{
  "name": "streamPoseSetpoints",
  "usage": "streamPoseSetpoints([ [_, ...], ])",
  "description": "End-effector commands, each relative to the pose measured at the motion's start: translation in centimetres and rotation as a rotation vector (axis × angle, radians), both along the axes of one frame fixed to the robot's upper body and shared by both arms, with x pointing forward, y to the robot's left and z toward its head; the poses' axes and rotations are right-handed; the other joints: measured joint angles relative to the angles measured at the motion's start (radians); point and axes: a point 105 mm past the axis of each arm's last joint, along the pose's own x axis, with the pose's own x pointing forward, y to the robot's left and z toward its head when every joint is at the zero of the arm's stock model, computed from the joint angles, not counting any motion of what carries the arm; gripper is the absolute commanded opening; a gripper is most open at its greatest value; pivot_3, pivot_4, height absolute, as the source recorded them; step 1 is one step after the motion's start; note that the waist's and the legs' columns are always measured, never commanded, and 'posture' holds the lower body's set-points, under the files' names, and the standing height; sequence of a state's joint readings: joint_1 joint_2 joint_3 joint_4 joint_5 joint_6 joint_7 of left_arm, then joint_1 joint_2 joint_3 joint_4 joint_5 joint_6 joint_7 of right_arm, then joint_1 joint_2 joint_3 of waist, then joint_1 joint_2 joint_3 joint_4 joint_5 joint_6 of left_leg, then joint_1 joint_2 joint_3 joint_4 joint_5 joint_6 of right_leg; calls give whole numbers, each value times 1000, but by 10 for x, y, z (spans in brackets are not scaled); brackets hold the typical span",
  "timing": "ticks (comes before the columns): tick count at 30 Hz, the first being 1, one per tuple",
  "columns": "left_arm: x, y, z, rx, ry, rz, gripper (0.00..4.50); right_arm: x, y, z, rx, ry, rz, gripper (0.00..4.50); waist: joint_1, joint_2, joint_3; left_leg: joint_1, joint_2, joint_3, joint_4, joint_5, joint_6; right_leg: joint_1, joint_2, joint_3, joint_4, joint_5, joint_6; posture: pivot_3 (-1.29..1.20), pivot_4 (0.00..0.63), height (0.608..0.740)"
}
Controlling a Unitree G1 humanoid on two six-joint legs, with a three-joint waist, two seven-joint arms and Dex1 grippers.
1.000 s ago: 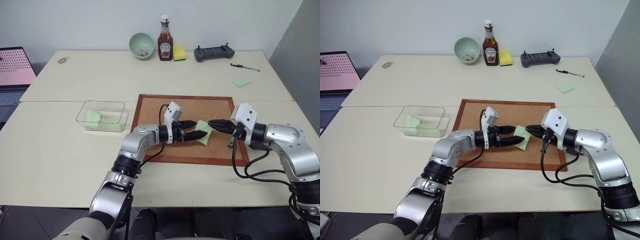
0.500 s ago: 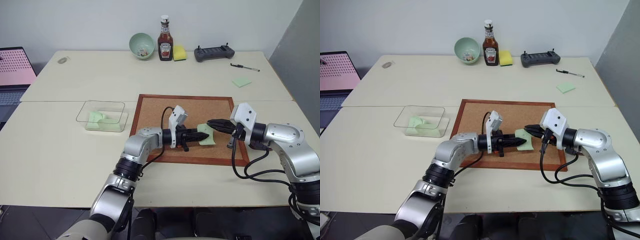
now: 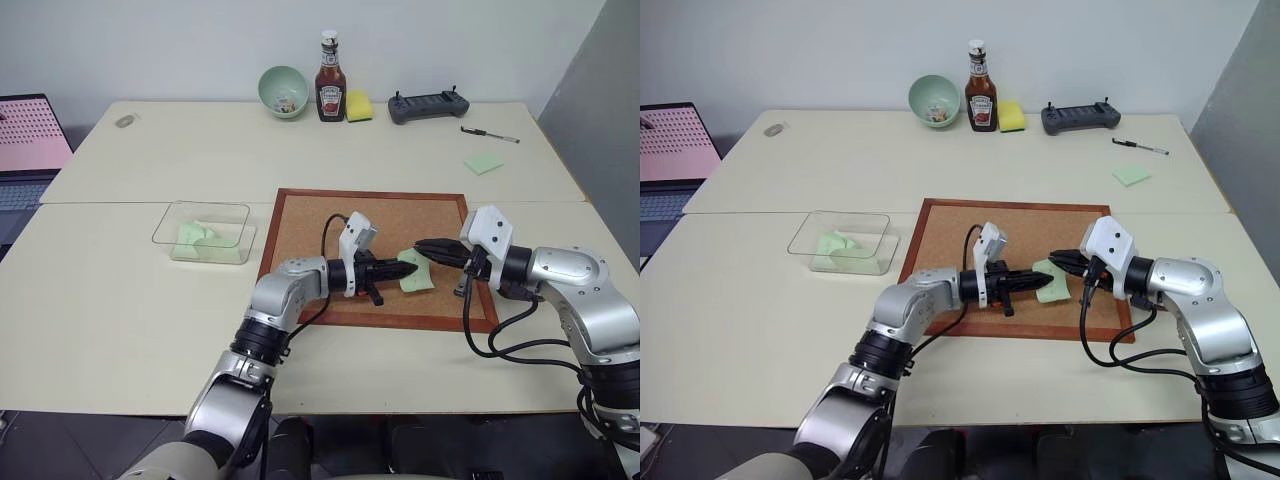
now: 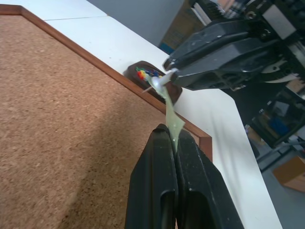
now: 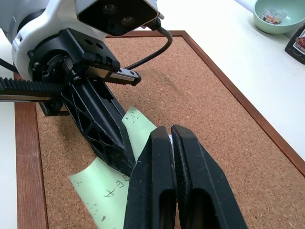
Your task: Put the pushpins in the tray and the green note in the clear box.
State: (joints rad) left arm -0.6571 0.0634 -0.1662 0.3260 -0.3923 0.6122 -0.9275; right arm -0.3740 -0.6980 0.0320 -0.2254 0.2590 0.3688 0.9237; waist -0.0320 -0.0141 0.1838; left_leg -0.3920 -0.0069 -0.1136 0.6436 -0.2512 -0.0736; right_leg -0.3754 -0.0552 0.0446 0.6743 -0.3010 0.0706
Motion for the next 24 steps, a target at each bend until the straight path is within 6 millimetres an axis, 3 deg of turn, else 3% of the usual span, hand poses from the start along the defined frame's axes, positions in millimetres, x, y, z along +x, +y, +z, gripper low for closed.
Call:
streamPoseSetpoints([
  [1, 2, 0, 6, -35, 2, 32, 11, -1, -1, 18, 56, -38, -14, 0, 0, 0, 0, 0, 0, 0, 0, 0, 0, 0, 0, 0, 0, 0, 0, 0, 150, 740],
  [18, -1, -2, 0, -26, 27, 59, 11, 0, -7, 40, 232, 20, -85, 0, 0, 0, 0, 0, 0, 0, 0, 0, 0, 0, 0, 0, 0, 0, 0, 0, 150, 740],
  [21, 0, 1, 0, -29, 28, 76, 11, 2, -20, 43, 233, 16, -148, 0, 0, 0, 0, 0, 0, 0, 0, 0, 0, 0, 0, 0, 0, 0, 0, 0, 150, 740],
  [24, 1, 7, 1, -26, 17, 100, 11, -1, -51, 37, 184, 24, -250, 0, 2, 0, 0, 0, 0, 0, 0, 0, 0, 0, 0, 0, 0, 0, 0, 0, 150, 740],
])
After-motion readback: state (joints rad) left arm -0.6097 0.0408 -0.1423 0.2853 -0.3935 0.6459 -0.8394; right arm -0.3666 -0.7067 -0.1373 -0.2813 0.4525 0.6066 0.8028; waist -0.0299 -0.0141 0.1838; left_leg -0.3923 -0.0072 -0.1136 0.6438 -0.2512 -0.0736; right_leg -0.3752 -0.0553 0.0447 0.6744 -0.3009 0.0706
